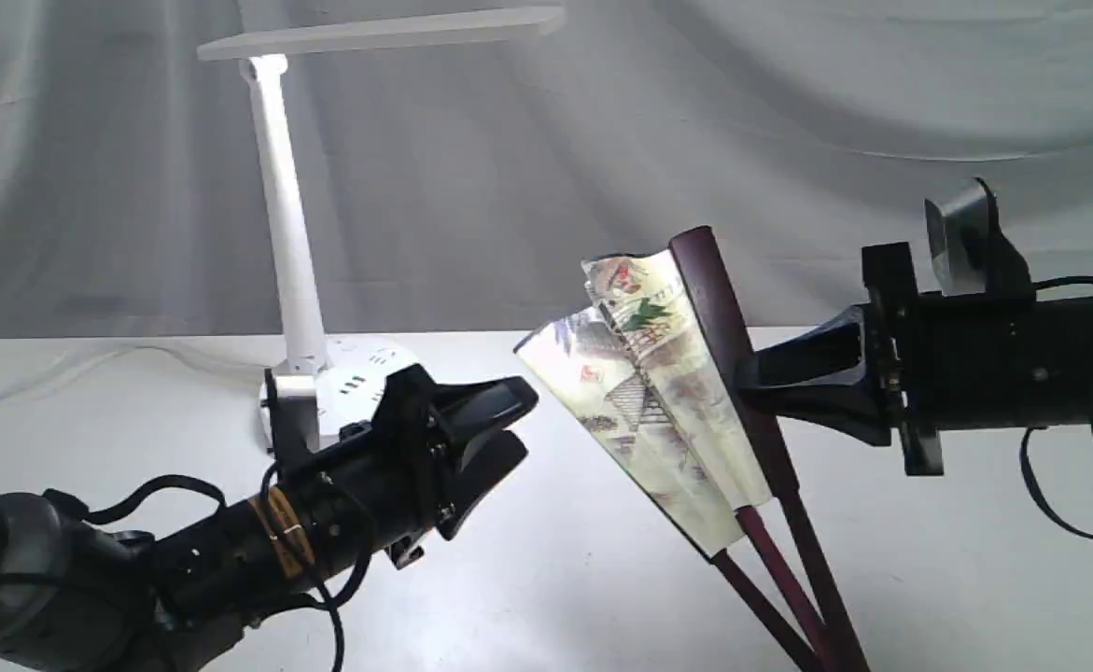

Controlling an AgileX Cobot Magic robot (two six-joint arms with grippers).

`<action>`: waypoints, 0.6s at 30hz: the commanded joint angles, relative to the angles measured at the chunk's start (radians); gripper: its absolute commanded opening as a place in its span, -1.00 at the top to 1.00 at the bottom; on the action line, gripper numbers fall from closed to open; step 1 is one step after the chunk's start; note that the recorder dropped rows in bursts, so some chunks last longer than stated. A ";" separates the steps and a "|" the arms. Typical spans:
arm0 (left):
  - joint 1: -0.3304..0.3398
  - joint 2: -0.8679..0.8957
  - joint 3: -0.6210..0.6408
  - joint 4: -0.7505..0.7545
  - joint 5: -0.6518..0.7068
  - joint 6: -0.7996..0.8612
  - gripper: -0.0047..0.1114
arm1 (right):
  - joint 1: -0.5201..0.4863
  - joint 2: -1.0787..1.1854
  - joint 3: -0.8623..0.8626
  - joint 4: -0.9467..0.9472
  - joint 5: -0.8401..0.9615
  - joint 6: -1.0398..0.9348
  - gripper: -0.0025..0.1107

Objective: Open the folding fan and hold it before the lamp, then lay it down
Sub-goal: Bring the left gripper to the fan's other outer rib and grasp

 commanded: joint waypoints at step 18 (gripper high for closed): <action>0.013 -0.001 -0.088 0.098 0.041 -0.066 0.02 | 0.049 0.052 0.002 0.098 0.015 -0.060 0.96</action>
